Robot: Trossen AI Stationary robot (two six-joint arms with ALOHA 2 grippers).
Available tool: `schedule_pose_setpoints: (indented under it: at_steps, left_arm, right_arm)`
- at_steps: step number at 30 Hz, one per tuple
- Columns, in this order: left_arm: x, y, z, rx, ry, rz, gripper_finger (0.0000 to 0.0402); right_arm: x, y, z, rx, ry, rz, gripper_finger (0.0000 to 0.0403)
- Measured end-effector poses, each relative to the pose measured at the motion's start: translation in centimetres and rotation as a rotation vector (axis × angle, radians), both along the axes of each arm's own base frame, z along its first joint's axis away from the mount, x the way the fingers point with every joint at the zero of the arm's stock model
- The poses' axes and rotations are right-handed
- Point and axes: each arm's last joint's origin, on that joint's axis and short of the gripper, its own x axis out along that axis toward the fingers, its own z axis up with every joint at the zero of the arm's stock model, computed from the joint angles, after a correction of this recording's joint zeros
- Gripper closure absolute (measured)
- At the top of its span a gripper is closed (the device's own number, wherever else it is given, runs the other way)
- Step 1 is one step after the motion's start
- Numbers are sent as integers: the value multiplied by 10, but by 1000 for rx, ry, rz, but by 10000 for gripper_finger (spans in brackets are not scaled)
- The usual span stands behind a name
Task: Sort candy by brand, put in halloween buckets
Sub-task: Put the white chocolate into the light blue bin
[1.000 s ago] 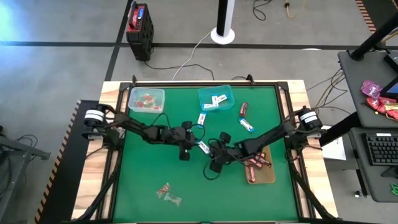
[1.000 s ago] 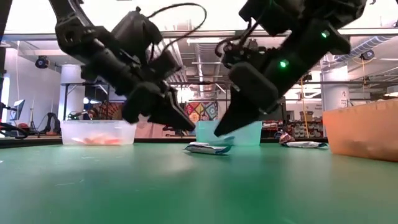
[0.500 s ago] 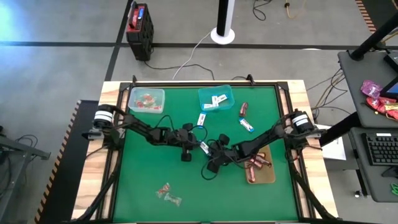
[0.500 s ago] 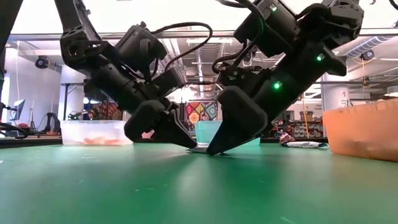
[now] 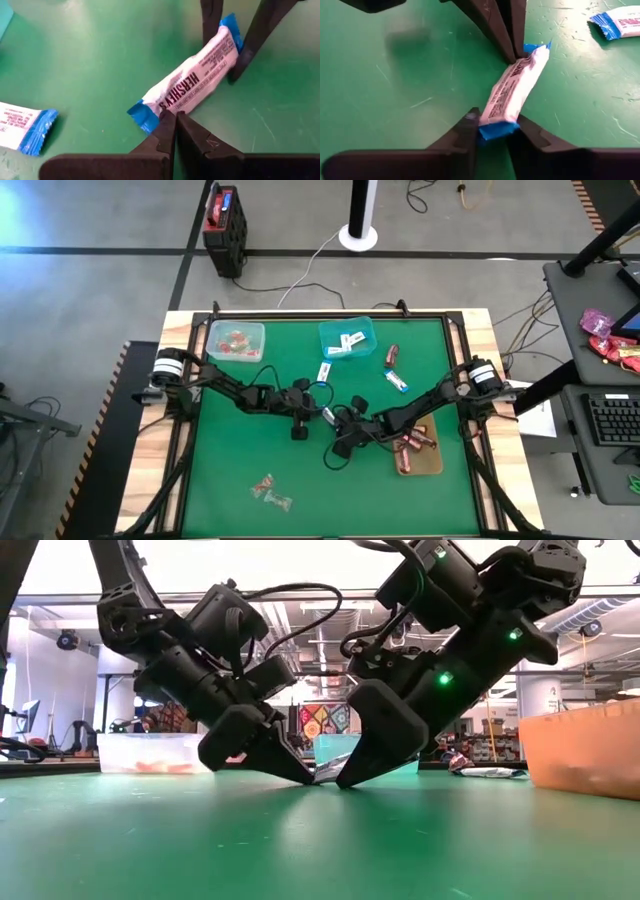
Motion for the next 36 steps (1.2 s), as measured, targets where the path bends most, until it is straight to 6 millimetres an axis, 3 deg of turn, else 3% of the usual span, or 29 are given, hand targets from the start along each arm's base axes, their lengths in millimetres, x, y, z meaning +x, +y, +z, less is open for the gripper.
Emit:
schedule_pose_setpoints:
  at_steps: [7,21,29,36]
  left_arm:
    - [-4,0,15,-22,-10,15,401]
    - [-28,1,70,-5,10,5,401]
    - [-55,-6,110,-19,-19,-15,401]
    - [-82,-11,136,-72,-36,-2,401]
  right_arm:
    - [1,0,2,0,-6,6,368]
    - [4,-3,16,7,-24,7,376]
    - [-6,-28,61,-4,-42,-60,376]
    - [-26,-85,115,-34,-88,-195,376]
